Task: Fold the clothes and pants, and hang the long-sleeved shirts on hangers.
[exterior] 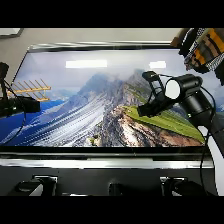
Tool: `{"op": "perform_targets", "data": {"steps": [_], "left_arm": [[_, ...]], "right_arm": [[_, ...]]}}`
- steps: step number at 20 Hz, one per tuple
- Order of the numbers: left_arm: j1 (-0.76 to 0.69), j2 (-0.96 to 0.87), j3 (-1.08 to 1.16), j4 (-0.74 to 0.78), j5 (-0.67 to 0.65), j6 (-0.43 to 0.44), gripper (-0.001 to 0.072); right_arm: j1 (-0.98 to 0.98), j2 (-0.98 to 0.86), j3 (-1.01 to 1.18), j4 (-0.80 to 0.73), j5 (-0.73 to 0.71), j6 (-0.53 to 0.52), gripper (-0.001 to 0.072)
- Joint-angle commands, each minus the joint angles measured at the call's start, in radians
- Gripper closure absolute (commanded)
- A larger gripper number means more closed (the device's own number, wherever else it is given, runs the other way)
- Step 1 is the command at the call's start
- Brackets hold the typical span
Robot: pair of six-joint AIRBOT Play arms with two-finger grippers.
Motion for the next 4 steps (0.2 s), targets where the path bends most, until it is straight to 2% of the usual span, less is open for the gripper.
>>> {"op": "perform_targets", "data": {"steps": [1,4], "left_arm": [[0.001,0.0,0.0,0.001,0.0,0.001,0.0685],[0.001,0.0,0.0,0.001,0.0,0.001,0.0685]], "right_arm": [[0.001,0.001,0.0,0.0,0.0,0.001,0.0693],[0.001,0.001,0.0,0.0,0.0,0.0,0.0693]]}}
